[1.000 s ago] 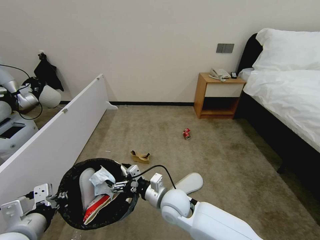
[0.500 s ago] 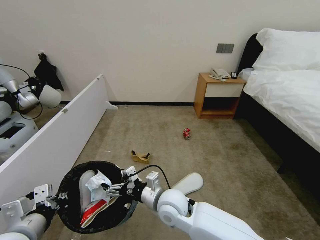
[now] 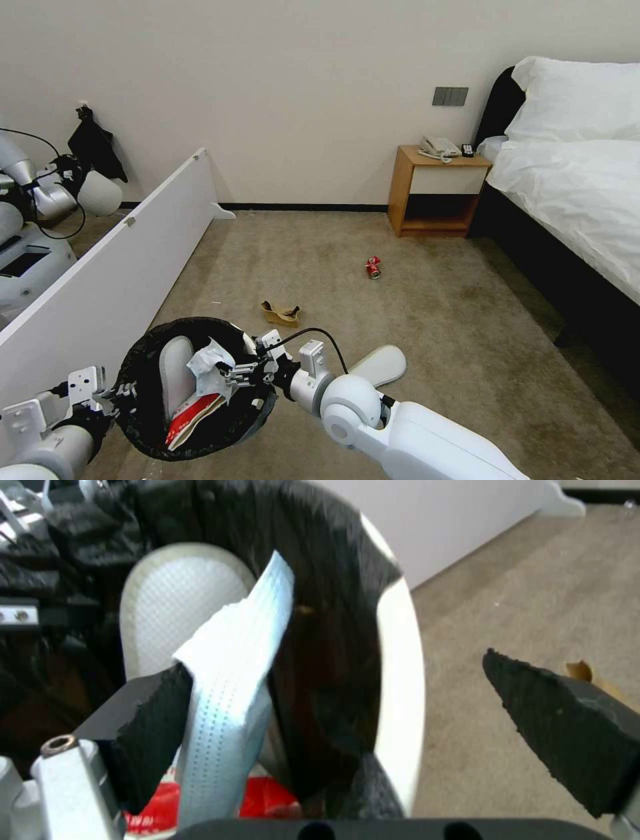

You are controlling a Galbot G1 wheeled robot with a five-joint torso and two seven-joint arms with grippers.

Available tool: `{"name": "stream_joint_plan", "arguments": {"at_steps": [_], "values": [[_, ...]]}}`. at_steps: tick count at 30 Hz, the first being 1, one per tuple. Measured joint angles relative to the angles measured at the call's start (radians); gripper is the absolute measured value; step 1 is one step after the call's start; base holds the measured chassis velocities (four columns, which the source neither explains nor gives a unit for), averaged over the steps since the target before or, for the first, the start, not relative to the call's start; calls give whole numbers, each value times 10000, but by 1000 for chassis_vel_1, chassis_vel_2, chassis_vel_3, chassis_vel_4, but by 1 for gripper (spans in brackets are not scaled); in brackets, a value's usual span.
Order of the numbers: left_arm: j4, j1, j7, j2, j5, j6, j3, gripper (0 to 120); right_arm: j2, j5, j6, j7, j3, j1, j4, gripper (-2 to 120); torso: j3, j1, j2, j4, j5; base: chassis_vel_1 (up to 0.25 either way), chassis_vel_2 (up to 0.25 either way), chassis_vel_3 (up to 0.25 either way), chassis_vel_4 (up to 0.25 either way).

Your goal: Pick up the trash bin, then pick up the garbage from the floor and place it into the trash bin.

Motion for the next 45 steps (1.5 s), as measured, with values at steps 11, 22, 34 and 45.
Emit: {"name": "stream_joint_plan", "arguments": {"at_steps": [11, 22, 34, 45], "values": [[24, -6, -1, 11, 10, -1, -17, 1, -119, -268, 140, -25, 222, -7, 163, 100, 0, 0, 0, 1, 0, 0, 0, 0, 0], [-48, -45, -15, 11, -70, 0, -37, 1, -187, 2, 86, -50, 246, -121, -196, 100, 0, 0, 0, 0, 0, 0, 0, 0, 0], [-76, -66, -29, 10, -148, 1, -81, 1, -101, 222, 64, -230, 281, -247, -697, 100, 0, 0, 0, 1, 0, 0, 0, 0, 0], [-4, -64, 32, 12, -167, 5, -77, 1, -717, 45, 136, -380, 479, -482, -475, 100, 0, 0, 0, 0, 0, 0, 0, 0, 0]]}}
